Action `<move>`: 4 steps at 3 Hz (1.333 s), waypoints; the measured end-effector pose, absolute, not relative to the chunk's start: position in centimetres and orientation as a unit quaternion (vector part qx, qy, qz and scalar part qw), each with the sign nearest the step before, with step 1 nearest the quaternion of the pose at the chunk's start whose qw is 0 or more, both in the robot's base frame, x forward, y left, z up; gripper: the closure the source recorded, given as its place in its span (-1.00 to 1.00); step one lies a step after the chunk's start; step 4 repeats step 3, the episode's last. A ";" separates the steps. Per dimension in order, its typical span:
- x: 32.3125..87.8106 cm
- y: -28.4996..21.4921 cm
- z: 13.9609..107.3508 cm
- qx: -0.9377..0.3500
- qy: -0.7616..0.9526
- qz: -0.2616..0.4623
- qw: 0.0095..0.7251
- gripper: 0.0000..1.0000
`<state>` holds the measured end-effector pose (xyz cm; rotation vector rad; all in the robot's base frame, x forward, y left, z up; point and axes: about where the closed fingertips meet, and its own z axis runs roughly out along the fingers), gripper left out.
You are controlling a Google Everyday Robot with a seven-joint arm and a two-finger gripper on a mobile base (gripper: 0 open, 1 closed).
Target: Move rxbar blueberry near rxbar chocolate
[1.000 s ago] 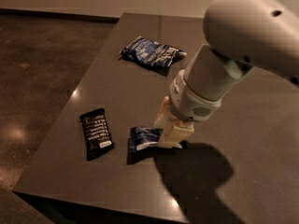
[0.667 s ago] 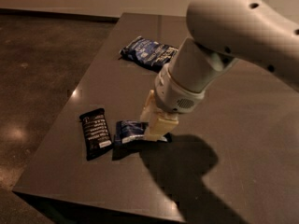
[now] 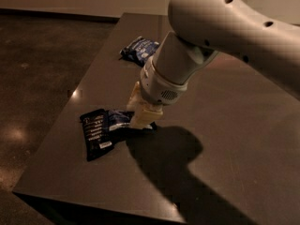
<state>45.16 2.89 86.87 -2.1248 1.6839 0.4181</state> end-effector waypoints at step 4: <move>45.2 3.2 87.0 -0.762 0.598 0.146 0.200 -1.00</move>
Offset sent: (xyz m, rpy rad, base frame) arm 0.0018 0.0024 0.0007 0.0011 -0.0091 0.0054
